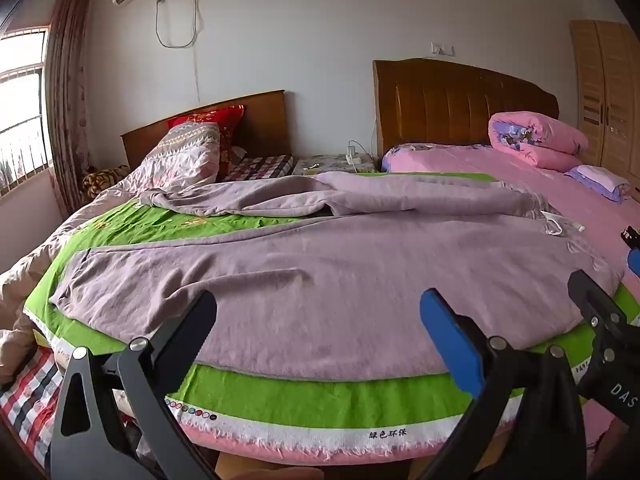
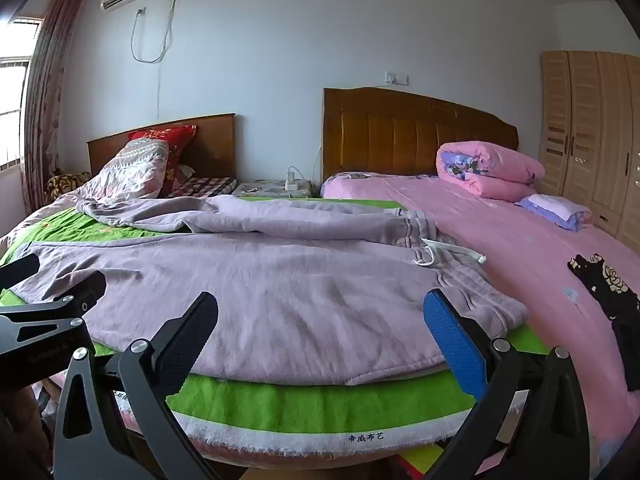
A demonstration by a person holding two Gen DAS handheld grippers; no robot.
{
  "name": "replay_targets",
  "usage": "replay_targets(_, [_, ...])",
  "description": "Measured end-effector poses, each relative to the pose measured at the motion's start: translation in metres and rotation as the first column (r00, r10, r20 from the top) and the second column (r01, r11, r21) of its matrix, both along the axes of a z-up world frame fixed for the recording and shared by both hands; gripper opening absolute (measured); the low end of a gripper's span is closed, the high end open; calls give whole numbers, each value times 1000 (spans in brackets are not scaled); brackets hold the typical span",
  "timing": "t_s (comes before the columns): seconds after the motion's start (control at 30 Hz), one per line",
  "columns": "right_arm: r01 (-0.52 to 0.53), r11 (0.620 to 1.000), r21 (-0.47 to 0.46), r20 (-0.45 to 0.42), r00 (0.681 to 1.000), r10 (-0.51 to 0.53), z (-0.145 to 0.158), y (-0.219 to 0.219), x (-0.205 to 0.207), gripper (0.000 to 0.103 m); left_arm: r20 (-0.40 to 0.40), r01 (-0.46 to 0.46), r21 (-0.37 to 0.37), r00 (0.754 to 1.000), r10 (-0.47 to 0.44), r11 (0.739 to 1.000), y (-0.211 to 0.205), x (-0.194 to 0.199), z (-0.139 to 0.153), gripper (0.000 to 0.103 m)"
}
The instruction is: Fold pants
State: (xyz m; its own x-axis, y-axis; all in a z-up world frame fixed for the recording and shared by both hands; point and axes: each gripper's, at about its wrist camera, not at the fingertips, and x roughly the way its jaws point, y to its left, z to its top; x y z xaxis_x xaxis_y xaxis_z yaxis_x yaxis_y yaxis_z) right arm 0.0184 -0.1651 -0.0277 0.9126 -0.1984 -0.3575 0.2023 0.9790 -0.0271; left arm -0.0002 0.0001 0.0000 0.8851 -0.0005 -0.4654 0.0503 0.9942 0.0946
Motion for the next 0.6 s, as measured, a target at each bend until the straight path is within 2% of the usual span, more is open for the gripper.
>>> replay_targets(0.6, [-2, 1000, 2, -21, 1000, 2, -4, 1, 3, 99, -16, -1, -2, 1000, 1, 1000, 0, 0, -4, 102])
